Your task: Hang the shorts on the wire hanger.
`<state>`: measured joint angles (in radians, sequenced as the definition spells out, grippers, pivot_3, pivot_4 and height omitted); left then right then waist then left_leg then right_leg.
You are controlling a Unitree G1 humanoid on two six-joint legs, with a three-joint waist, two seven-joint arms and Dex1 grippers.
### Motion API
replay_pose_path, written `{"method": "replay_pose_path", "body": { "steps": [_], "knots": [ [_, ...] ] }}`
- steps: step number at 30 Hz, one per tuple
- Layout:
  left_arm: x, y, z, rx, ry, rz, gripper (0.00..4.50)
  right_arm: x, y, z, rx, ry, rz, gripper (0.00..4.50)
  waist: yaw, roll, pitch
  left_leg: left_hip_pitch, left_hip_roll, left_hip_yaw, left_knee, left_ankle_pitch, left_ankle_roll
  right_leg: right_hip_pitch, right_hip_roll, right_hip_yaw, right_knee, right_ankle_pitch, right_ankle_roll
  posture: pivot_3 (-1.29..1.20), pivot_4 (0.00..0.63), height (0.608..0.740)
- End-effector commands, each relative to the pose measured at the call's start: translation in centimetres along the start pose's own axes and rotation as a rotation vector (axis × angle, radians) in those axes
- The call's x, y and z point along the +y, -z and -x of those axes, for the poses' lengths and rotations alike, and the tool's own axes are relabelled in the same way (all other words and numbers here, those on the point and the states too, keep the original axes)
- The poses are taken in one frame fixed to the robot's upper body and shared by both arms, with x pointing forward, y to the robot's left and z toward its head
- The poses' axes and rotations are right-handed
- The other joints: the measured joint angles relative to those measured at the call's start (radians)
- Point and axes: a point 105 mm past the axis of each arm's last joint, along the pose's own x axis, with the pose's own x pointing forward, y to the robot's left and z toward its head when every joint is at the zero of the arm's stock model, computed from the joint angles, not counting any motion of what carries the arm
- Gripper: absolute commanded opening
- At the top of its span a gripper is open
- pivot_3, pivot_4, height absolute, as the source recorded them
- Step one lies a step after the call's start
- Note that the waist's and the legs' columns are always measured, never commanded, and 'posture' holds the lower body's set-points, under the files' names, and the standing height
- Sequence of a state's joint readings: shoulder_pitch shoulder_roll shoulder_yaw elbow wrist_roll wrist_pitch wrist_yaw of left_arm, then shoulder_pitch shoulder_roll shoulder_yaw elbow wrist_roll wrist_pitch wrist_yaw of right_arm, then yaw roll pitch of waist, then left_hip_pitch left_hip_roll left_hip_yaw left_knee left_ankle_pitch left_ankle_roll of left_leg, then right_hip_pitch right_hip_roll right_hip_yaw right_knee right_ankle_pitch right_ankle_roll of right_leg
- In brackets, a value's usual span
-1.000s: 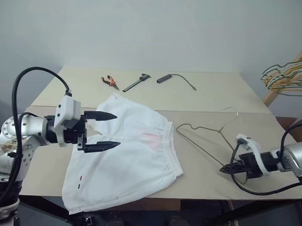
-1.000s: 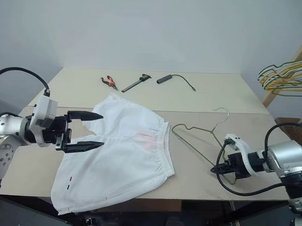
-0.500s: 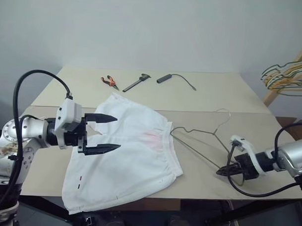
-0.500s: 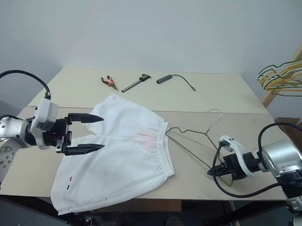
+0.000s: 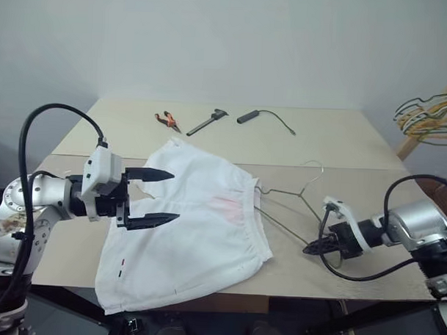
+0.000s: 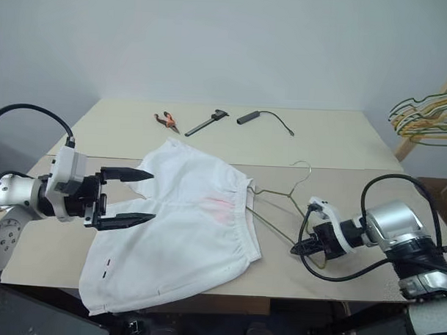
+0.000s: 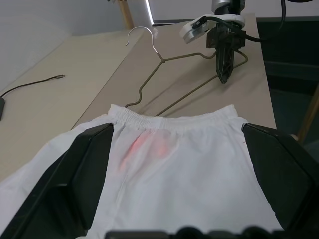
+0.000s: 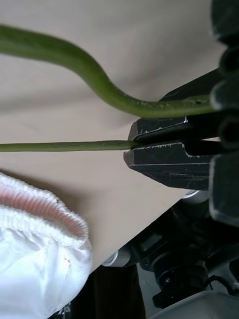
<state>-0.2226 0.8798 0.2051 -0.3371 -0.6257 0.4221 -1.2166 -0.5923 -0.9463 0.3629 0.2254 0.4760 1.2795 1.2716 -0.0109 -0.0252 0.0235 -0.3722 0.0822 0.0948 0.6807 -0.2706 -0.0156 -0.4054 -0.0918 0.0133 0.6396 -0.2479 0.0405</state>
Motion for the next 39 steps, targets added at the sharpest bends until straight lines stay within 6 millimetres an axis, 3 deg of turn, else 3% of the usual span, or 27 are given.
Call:
{"method": "replay_pose_path", "body": {
  "steps": [1,9,15,23,30,36,39],
  "knots": [
    [0.1,-0.8,0.5,-0.002,-0.016,-0.040,4.48,0.5,-1.3,0.3,-0.018,-0.019,0.003,0.00,0.000,0.000,0.000,0.000,0.000,0.000,0.000,0.000,0.000,0.000,0.000,0.000,0.000,0.000,0.000,0.05,0.000,0.740],
    [0.1,-0.9,0.5,0.000,-0.021,-0.042,4.48,0.1,-4.0,-1.0,-0.087,-0.044,-0.072,0.00,-0.003,0.000,0.000,0.000,0.000,0.000,0.000,0.000,0.000,0.000,0.000,0.000,0.000,0.000,0.000,0.07,0.000,0.740],
    [0.1,-1.1,0.8,0.010,-0.028,-0.054,4.48,1.4,-3.3,-0.2,-0.047,-0.132,-0.032,0.00,0.013,0.001,0.000,-0.002,0.000,0.000,0.000,0.000,0.000,-0.001,0.000,0.000,0.000,0.000,0.000,0.09,0.000,0.740],
    [0.1,-1.0,0.7,0.013,-0.026,-0.055,4.48,0.1,-6.4,-1.0,-0.103,-0.068,-0.040,0.00,0.013,0.001,0.000,0.001,0.000,0.000,0.000,0.000,0.000,-0.001,0.002,0.000,0.002,0.001,-0.001,0.10,0.000,0.740],
    [-0.1,-1.0,0.9,0.018,-0.031,-0.060,4.48,-0.1,-7.7,-2.1,-0.109,-0.073,-0.031,0.00,0.025,0.001,0.000,-0.003,0.000,-0.001,-0.001,0.000,0.000,-0.003,0.001,0.000,0.000,0.001,-0.001,0.12,0.000,0.740],
    [-0.4,-0.9,1.2,0.026,-0.042,-0.063,4.48,0.6,-5.7,-0.9,0.029,-0.133,0.102,0.00,0.040,0.001,0.000,-0.015,0.000,-0.001,0.002,0.001,-0.001,-0.017,0.001,0.000,0.004,0.001,-0.001,0.14,0.000,0.740],
    [-0.4,-0.9,1.1,0.024,-0.044,-0.063,4.48,-0.6,-7.6,-0.4,-0.051,-0.032,0.059,0.00,0.036,0.001,0.000,-0.014,0.000,-0.001,0.002,0.001,-0.001,-0.016,0.002,0.000,0.004,0.001,-0.001,0.14,0.000,0.740]
  ]
}}
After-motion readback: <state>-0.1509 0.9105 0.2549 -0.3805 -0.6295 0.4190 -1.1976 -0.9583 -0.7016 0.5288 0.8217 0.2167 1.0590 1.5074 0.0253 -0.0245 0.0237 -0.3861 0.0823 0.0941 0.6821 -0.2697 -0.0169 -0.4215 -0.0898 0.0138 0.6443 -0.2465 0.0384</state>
